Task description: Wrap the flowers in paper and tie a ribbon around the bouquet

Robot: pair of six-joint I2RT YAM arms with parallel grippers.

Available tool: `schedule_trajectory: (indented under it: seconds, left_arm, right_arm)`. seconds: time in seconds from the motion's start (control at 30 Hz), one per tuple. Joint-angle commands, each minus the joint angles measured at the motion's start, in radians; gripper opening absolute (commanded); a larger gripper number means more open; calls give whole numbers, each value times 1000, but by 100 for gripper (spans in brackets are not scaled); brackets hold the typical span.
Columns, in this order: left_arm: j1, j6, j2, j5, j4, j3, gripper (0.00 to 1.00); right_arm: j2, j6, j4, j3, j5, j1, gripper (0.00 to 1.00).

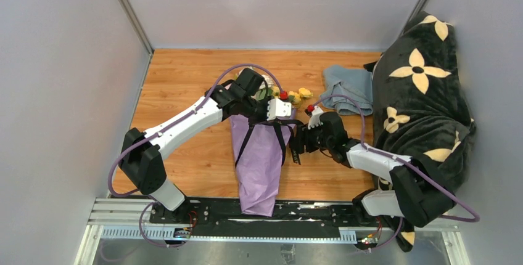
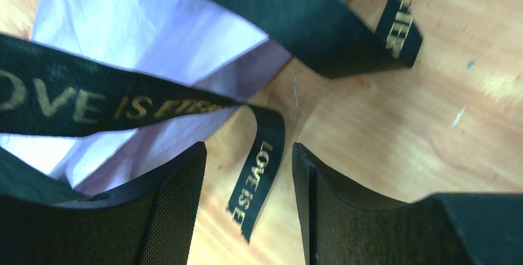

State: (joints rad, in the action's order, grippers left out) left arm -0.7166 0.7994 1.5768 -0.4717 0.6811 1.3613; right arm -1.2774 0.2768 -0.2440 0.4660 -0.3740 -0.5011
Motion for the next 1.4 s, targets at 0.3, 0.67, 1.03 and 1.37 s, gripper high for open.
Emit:
schedule_trajectory:
  seconds: [0.3, 0.67, 1.03, 1.37]
  left_arm:
    - [0, -3, 16, -34, -6, -1, 0]
    - [0, -4, 10, -24, 8, 11, 0]
    - [0, -1, 19, -3, 7, 21, 0]
    - [0, -12, 10, -33, 34, 31, 0]
  right_arm:
    - [-137, -143, -352, 7, -40, -9, 54]
    - [19, -91, -187, -34, 49, 51, 0]
    - [357, -124, 173, 46, -4, 52, 0]
    - [151, 95, -180, 162, -101, 44, 0]
